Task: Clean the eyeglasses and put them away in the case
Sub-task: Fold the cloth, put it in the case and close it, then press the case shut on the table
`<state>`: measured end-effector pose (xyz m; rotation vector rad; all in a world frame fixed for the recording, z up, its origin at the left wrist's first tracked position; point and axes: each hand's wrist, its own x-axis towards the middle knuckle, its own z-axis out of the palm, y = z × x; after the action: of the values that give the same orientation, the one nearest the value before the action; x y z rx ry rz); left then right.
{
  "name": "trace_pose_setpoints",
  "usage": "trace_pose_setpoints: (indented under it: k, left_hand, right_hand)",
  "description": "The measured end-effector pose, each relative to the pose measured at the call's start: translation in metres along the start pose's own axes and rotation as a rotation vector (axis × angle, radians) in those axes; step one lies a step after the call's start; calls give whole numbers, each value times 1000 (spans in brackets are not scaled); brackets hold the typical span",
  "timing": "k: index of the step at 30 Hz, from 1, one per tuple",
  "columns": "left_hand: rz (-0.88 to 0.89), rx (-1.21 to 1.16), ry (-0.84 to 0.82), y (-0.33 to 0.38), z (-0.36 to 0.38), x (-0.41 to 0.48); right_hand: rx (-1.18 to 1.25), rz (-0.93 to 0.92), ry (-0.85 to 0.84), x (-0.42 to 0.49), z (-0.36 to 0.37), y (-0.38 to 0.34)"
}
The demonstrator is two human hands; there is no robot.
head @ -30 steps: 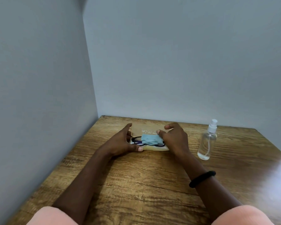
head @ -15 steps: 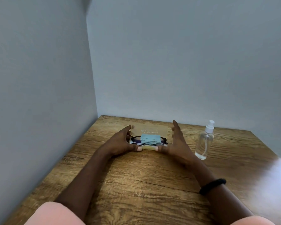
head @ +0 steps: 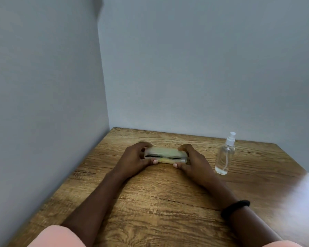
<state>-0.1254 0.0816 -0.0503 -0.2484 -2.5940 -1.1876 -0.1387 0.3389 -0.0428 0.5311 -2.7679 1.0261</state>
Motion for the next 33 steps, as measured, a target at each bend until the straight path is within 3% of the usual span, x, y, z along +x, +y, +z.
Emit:
trace_pose_setpoints:
  k: [13,33]
  left_hand:
    - [173,270,7,5,-1,-3]
    - [167,282,20,6,-1,-3]
  right_hand:
    - [-211,-78,-43,0,-3,-6]
    - [-320,-108,-44,-9,-5,-12]
